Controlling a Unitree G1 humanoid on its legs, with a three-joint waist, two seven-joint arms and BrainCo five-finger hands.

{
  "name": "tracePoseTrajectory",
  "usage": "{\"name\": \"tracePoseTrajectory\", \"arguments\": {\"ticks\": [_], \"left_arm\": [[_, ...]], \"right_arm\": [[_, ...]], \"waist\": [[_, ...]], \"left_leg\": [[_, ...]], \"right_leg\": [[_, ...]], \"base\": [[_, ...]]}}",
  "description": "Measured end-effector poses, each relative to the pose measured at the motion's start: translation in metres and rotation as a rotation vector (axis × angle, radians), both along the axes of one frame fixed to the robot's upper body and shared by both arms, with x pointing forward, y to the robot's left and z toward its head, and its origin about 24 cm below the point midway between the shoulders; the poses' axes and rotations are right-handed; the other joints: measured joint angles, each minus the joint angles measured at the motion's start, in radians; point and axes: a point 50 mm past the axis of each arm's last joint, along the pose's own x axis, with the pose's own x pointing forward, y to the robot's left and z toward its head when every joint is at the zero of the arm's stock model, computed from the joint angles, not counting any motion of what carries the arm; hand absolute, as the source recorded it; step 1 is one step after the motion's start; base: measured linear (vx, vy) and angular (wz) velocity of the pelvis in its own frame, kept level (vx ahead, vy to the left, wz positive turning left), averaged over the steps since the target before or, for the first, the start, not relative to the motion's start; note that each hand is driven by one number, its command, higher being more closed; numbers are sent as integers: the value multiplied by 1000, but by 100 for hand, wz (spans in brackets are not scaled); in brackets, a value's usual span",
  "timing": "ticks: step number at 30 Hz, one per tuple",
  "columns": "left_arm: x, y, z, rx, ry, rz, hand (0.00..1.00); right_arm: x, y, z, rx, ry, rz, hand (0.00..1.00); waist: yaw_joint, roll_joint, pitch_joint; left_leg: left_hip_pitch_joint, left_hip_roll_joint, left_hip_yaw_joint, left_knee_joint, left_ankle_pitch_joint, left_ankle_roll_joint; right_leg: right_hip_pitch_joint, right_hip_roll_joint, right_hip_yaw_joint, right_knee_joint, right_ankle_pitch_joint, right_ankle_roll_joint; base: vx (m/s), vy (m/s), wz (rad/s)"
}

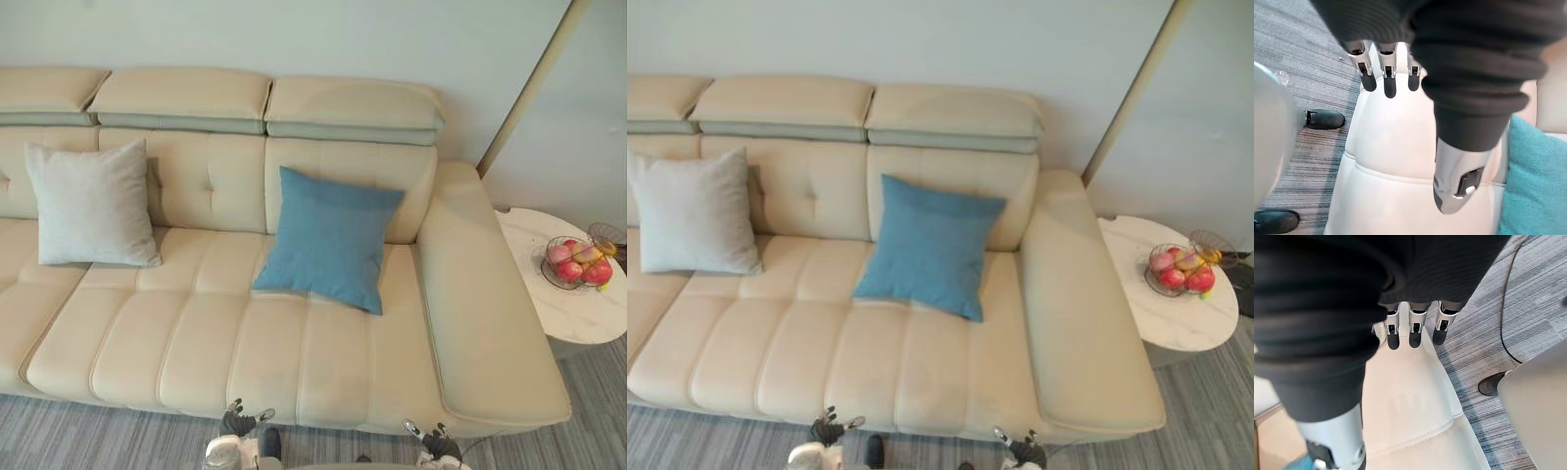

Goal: Pick up cushions and gather them together orderly.

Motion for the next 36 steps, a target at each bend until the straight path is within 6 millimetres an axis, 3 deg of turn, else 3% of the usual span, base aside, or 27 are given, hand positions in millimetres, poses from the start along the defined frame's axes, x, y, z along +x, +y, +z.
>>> {"name": "tracePoseTrajectory", "arguments": {"ticks": [24, 27, 28, 29, 32, 33, 34, 36], "left_arm": [[-8, 14, -3, 81, 77, -142, 0], [2, 13, -1, 83, 52, -148, 0], [12, 11, 2, 83, 29, -157, 0], [16, 8, 3, 80, 20, -165, 0], [44, -3, 15, 79, -81, -206, 0], [54, -6, 20, 74, -118, -206, 0], [60, -11, 24, 65, -152, -205, 0], [64, -11, 27, 57, -178, -184, 0]], "right_arm": [[6, -5, -2, 0, 32, 27, 0], [19, -2, 1, -1, 4, 51, 0], [34, 3, 5, -5, -34, 96, 0], [37, 4, 6, -5, -42, 108, 0], [51, 12, 12, -10, -91, 156, 0], [55, 14, 14, -11, -111, 162, 0], [54, 14, 14, -9, -107, 161, 0], [52, 14, 13, -11, -105, 161, 0]], "waist": [[-38, -29, 20], [-32, -34, 47], [-31, -32, 61], [-31, -31, 62], [-10, -7, 77], [-6, -6, 81], [-2, -2, 83], [15, -19, 69]], "left_leg": [[22, -53, -18, 0, -38, 22], [13, -44, 18, 3, -41, 25], [-40, -31, 34, 51, -61, 27], [-62, -25, 36, 70, -68, 27], [-168, 34, 41, 188, -110, 54], [-177, 41, 42, 202, -108, 53], [-175, 39, 31, 225, -106, 51], [-195, 39, 28, 258, -105, 51]], "right_leg": [[44, -47, 24, -76, 20, 29], [5, -41, 54, -54, 39, 33], [-49, -33, 61, -11, 56, 36], [-69, -29, 61, 1, 64, 35], [-134, 6, 54, 30, 135, 68], [-167, 1, 40, 179, 56, 40], [-180, -6, 40, 369, -23, 60], [-149, -29, 39, 484, -57, 89]], "base": [[24, 13, -2], [-64, 17, -37], [-117, 9, -37], [-153, 2, -31], [-108, 6, -10], [-88, -19, 20], [-66, -50, 35], [-77, -87, 26]]}}
